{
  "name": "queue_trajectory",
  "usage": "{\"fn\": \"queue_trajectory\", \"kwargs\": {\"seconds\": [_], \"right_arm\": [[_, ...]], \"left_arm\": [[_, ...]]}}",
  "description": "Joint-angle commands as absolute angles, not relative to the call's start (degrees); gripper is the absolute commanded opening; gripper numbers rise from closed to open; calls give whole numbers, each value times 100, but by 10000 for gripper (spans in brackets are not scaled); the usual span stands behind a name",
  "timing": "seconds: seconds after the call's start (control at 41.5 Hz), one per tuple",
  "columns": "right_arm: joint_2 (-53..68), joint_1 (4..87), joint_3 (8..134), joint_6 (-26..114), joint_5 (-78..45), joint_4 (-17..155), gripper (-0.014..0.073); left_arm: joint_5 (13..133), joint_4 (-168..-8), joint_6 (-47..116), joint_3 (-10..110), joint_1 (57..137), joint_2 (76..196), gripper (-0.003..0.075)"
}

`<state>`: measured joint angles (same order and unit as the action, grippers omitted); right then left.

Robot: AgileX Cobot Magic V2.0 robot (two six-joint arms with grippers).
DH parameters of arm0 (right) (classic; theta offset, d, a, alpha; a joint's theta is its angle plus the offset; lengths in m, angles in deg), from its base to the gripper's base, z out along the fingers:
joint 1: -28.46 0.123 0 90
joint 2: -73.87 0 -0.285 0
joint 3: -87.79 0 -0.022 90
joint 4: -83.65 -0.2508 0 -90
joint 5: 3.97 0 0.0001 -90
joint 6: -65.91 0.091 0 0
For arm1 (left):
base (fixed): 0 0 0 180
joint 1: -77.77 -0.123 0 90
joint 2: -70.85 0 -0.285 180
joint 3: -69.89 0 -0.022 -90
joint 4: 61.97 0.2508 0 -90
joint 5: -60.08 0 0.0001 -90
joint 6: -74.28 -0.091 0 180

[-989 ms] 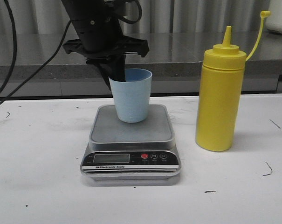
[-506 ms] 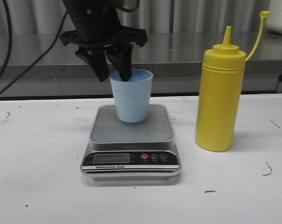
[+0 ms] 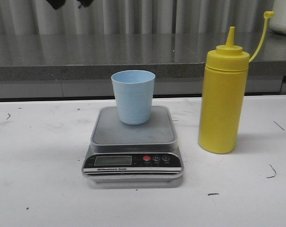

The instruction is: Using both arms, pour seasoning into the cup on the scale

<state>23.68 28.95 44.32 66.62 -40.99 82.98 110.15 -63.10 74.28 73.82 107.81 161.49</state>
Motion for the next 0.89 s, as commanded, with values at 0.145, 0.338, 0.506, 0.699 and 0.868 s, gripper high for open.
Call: {"fn": "queue_trajectory", "kwargs": {"seconds": [0.145,0.338,0.506,0.699,0.868], "right_arm": [[2363,2861,4632,6591,-3810,8365,435],[2363,2861,4632,6591,-3810,8365,435],[2363,2861,4632,6591,-3810,8365,435],[2363,2861,4632,6591,-3810,8365,435],[2363,2861,4632,6591,-3810,8365,435]], "left_arm": [[10310,-6320,7509,6310,10830,14394,376],[10248,-6320,7509,5357,10830,13131,376],[10239,-6320,7732,4643,10830,11959,376],[10381,-6320,7783,3998,10830,10718,376],[10542,-6310,7783,3549,10830,9845,376]]}}
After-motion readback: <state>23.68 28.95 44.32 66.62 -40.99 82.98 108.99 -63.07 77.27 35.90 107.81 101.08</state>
